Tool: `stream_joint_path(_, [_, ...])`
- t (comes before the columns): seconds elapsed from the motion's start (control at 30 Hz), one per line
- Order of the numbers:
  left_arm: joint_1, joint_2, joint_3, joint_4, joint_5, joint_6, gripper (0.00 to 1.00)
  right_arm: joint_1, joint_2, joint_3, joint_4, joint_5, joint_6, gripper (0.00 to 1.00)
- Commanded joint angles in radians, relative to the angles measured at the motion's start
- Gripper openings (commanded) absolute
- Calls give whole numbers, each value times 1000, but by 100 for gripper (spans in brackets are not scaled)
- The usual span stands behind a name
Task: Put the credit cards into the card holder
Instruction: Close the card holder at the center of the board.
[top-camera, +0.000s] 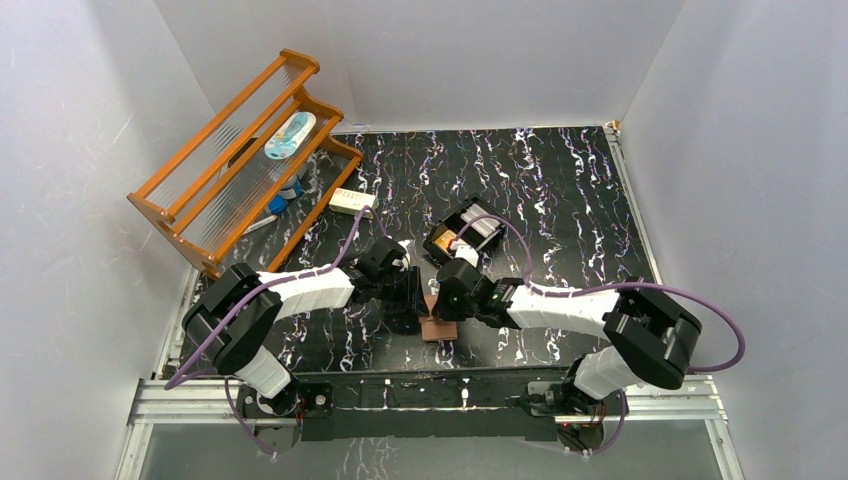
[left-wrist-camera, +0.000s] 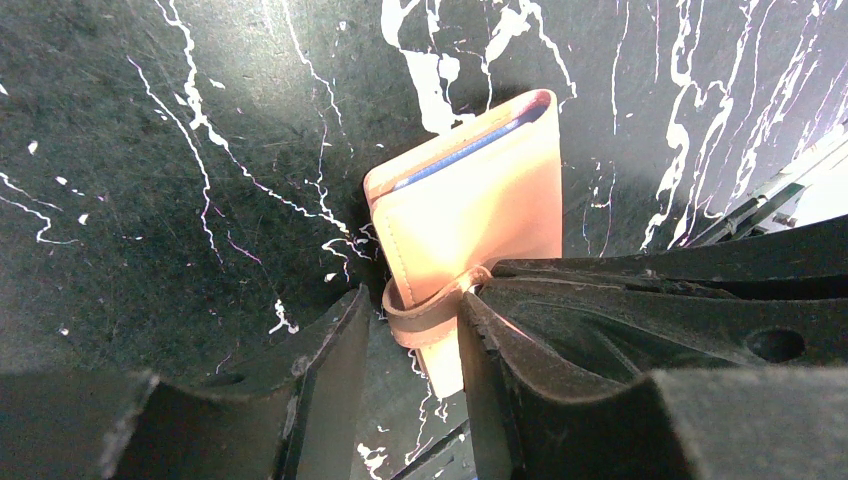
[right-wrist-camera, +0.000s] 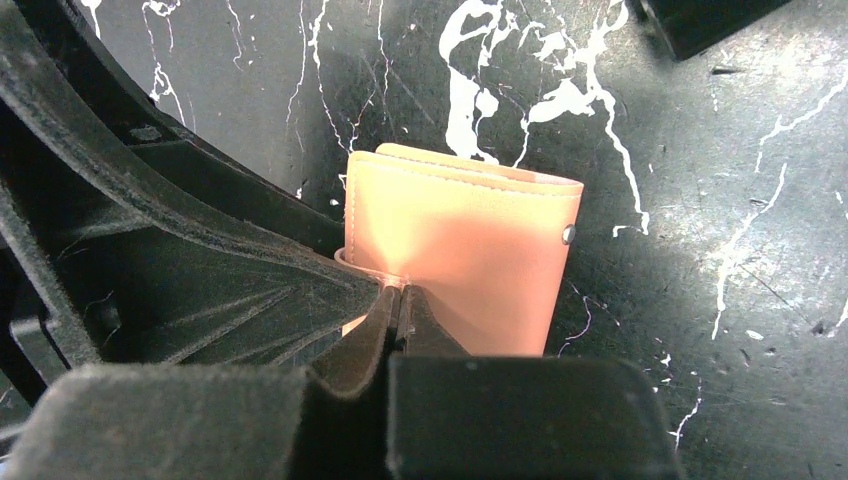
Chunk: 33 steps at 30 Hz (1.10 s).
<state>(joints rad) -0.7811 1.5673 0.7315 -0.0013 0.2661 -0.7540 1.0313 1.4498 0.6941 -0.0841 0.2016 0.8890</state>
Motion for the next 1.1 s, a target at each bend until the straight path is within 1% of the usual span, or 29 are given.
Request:
stream_joint_path(0.0, [-4, 10, -10, -55, -52, 16, 37, 28, 50, -92, -147, 11, 0, 0])
stream_joint_path(0.27, [-6, 16, -12, -57, -54, 13, 37, 72, 69, -81, -227, 81, 6, 0])
stream_joint_path(0.63, [-6, 27, -19, -55, -59, 8, 37, 145, 116, -82, -353, 201, 59, 0])
stream_joint_path(0.77, [-6, 36, -16, -55, -58, 8, 37, 153, 162, -82, -346, 199, 60, 0])
stream_joint_path(0.97, [-6, 42, -20, -55, -56, 2, 37, 208, 217, -97, -347, 199, 126, 0])
stream_joint_path(1.07, [-6, 50, -21, -57, -51, 1, 36, 253, 246, -80, -375, 221, 163, 0])
